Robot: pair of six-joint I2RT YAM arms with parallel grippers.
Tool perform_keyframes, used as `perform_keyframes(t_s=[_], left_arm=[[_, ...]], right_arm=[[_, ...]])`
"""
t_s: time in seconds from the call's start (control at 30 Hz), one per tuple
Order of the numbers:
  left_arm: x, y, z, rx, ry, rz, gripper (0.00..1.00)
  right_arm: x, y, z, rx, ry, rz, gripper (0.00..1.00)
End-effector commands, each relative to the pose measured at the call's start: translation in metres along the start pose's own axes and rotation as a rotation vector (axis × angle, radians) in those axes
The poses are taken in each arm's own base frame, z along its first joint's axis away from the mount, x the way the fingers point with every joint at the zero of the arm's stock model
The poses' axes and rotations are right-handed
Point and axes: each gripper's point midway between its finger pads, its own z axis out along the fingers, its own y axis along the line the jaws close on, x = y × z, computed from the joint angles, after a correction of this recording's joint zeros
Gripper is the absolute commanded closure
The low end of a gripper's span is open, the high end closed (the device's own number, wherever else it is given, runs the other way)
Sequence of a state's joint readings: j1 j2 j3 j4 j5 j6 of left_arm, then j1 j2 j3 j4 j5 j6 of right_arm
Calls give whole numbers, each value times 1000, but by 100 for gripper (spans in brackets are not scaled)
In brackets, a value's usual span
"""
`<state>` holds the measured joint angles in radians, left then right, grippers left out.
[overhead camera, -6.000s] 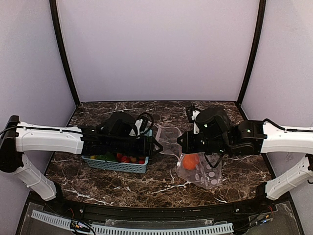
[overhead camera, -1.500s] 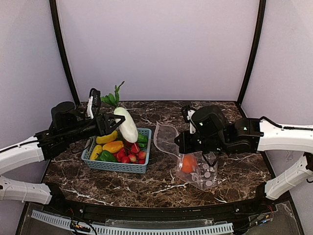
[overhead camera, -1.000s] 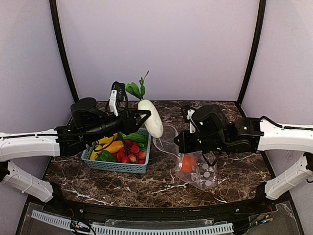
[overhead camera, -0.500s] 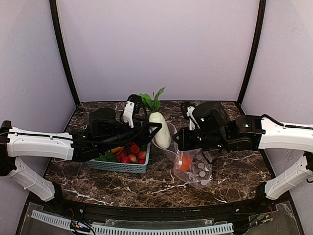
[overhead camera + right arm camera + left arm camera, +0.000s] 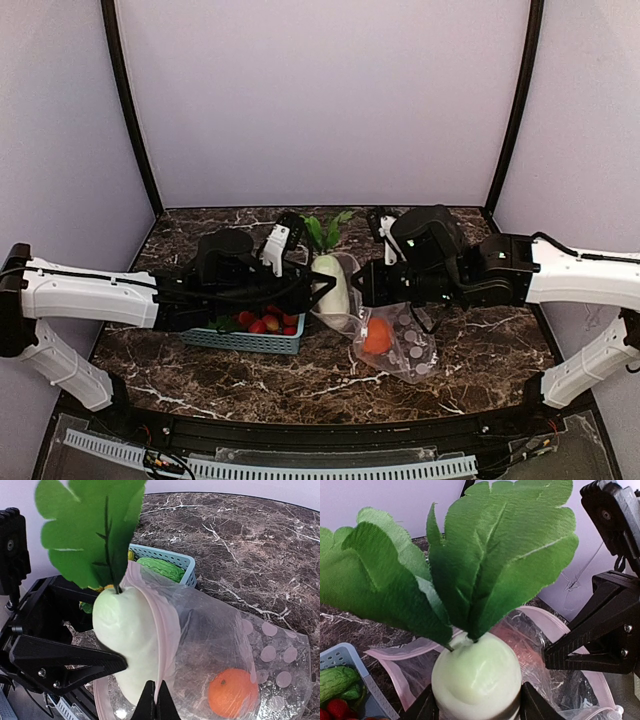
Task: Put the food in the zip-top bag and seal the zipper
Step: Place the fake vegetable in the zipper food storage bag.
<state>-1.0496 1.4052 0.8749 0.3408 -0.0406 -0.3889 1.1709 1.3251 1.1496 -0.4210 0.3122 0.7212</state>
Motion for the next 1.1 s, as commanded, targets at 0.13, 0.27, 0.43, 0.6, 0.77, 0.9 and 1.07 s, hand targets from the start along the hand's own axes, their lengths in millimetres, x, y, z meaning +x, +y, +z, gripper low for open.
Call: perform_keyframes(t_s=[0.13, 0.27, 0.43, 0.6, 0.77, 0.9, 1.07], left_arm=[[-2, -10, -5, 16, 56, 2, 28], [-17, -11, -17, 0, 26, 7, 18], [-35, -9, -36, -38, 1, 2, 16], [-49, -7, -51, -74, -14, -5, 19], [-50, 1, -55, -135, 17, -69, 24], [-34, 15, -58, -194, 75, -148, 24], [-12, 46, -69, -317, 131, -227, 24]], right_arm=[[-12, 0, -5, 2, -34, 7, 100], [-11, -1, -7, 2, -35, 11, 100], [-10, -3, -7, 4, -35, 10, 100], [-8, -4, -8, 5, -32, 15, 100], [-8, -5, -10, 4, -36, 17, 100], [-8, -7, -12, 5, -40, 23, 100], [-6, -10, -13, 8, -37, 27, 100]])
